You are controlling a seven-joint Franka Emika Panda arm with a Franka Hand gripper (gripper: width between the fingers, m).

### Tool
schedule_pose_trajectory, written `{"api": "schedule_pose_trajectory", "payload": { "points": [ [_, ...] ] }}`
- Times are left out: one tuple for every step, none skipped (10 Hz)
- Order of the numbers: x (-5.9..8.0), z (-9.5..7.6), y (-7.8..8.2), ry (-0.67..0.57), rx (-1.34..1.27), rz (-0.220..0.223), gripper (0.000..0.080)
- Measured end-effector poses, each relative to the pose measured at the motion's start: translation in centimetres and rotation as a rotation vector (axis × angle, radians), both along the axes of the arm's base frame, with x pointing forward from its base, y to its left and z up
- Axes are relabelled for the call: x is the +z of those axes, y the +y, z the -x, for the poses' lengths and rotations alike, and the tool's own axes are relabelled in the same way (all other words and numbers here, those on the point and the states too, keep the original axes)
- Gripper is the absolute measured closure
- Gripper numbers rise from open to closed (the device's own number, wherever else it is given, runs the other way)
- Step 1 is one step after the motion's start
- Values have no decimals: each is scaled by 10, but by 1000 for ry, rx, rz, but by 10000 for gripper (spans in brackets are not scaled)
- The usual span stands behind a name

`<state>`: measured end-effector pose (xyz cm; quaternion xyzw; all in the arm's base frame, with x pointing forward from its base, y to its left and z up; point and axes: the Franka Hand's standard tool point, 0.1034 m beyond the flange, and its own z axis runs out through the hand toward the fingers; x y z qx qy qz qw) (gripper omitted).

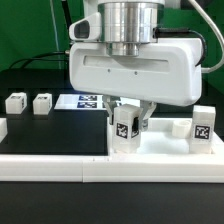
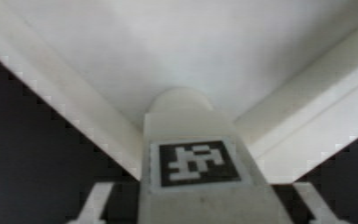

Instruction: Assemble square table

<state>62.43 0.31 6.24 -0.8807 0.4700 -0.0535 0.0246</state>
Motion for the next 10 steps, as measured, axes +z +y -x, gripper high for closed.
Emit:
{"api": "schedule_pose_trajectory", "payload": {
  "points": [
    [0,1,0,1,-189,-25,509],
    [0,1,1,8,-383,-73,509],
    [-1,2,1,10,-530,-121,509],
    [-1,2,3,11,-563,-126,509],
    [-1,2,4,14,-664,-139,509],
    [-1,2,4,15,-724,-148,509],
    [-1,2,5,18,-820,-166,509],
    [-1,1,6,23,-953,-192,509],
    [-1,0,4,28,-1048,-224,509],
    [-1,0,3,39,-1221,-269,509]
  ]
}}
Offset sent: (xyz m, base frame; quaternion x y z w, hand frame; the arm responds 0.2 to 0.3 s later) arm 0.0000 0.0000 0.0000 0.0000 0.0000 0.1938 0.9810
